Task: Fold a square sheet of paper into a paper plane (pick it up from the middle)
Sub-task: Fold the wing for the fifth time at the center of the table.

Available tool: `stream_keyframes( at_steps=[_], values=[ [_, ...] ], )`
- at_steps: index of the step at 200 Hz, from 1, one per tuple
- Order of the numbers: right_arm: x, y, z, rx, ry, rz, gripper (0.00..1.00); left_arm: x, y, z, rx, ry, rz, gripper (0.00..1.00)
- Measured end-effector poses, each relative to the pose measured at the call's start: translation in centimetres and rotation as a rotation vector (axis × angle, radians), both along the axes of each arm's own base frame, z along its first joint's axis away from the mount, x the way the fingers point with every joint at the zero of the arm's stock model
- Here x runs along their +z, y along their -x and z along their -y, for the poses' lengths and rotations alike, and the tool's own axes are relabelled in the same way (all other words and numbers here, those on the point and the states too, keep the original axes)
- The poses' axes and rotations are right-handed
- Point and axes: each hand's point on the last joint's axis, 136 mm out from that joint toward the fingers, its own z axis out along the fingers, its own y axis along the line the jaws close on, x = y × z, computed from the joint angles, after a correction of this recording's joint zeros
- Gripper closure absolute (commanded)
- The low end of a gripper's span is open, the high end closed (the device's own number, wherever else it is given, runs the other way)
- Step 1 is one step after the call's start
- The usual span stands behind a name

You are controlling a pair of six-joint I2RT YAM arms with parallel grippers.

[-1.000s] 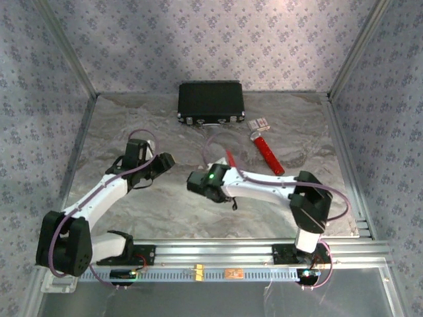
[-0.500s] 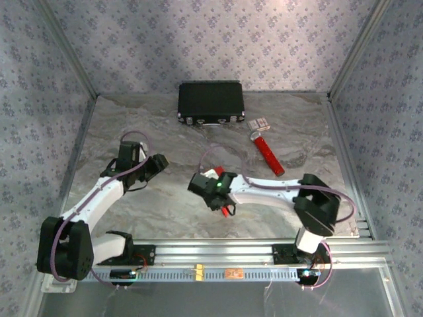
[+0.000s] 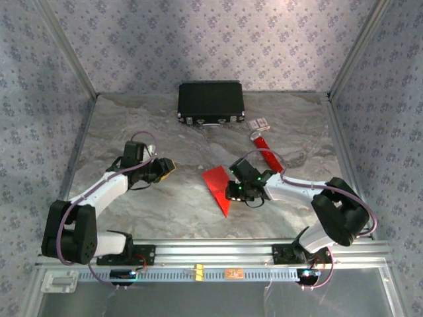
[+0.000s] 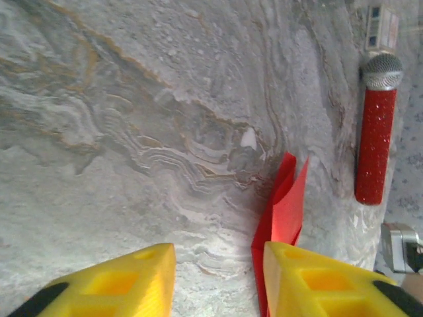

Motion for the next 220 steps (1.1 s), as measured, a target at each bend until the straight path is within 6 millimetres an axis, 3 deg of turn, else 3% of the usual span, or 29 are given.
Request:
stream_keyframes(
  at_steps=[75,130,177,220],
  values=[
    [-1.8,-0.8,-2.8,-0.101,-0.114,-0.079,0.90,-1.8,2.0,4.9,-0.154,0.052,-0.073,0.75],
    [-1.9,-0.8,-4.6,-0.384,-0.240,-0.065,0.89,-1.1,1.4,8.5,-0.202,0.109,-0.073,0.80],
    [-1.1,-0.6,-5.7,-0.505,-0.364,-0.051,0.78,-0.6,0.9,10.8,-0.236,0.127,-0.072,0.81],
    [1.6,-1.4,-3.8,-0.517,-0.350,0.014,0.75,-0.6,0.8,10.9,-0.235,0.128,-0.071,0.82]
  ],
)
